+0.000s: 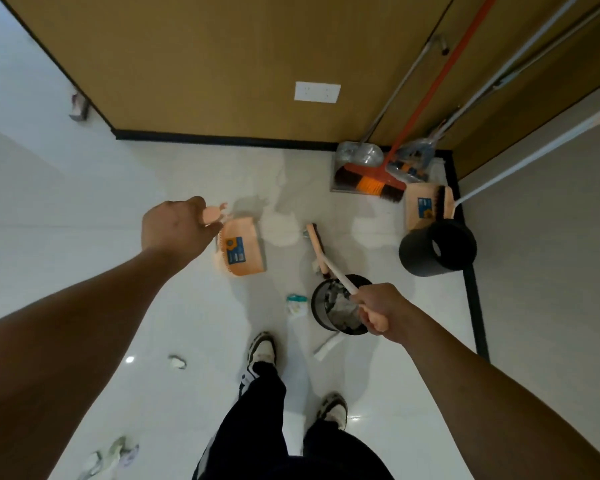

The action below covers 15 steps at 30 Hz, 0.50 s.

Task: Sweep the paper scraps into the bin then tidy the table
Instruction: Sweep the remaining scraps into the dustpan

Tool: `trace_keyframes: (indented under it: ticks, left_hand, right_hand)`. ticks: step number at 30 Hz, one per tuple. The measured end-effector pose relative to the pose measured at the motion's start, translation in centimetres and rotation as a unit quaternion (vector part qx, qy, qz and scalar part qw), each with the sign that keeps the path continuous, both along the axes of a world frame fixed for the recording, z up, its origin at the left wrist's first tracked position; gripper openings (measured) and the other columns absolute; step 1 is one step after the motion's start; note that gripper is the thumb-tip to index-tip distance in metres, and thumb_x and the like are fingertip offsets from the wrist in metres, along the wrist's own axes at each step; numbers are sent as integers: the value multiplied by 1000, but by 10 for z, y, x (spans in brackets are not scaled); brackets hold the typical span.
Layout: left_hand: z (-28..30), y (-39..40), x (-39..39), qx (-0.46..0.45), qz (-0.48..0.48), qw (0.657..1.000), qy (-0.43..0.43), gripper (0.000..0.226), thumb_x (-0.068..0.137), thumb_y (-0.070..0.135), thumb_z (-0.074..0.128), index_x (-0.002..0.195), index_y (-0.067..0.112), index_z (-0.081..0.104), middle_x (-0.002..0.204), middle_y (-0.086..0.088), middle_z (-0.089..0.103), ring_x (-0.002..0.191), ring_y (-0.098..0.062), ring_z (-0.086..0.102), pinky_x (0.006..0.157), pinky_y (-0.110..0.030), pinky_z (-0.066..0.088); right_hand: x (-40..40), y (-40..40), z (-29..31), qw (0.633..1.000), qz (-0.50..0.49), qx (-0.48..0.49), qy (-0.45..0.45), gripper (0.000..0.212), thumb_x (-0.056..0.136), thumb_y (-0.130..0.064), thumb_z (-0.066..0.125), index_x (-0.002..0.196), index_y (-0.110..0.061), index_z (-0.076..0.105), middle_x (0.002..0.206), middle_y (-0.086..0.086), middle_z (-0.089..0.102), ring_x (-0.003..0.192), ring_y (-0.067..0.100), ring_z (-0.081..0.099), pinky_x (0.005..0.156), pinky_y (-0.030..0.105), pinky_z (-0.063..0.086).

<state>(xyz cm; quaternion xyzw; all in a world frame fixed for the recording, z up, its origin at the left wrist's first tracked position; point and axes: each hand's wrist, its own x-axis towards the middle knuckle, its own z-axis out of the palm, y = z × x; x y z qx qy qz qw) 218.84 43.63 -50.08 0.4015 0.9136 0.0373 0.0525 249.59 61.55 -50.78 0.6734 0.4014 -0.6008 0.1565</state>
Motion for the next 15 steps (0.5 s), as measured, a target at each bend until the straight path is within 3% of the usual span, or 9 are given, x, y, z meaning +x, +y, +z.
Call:
trace_keyframes:
  ticks: [4,10,15]
  left_hand:
    - [6,-39,17,8,52,999,6,37,82,53,61,71,20,49,59,-6,56,54,-29,45,52,-27,35]
    - [26,-110,80,36,131,990,26,39,80,53,64,67,22,44,50,6,36,51,-26,41,50,-26,27]
    - [38,-167,168,42,190,980,46,37,81,57,61,71,24,49,54,6,45,55,-24,47,51,-28,30]
  right_hand:
    - [-5,-30,-13,996,89,16,-17,14,92,-6,55,101,-1,64,59,8,53,39,12,45,38,20,36]
    - [38,-71,-29,979,198,40,-6,10,88,1,55,94,0,63,46,6,49,32,13,43,37,19,36]
    - [114,-104,-44,960,278,20,2,11,91,-1,49,98,-3,57,54,9,46,31,15,39,37,18,34]
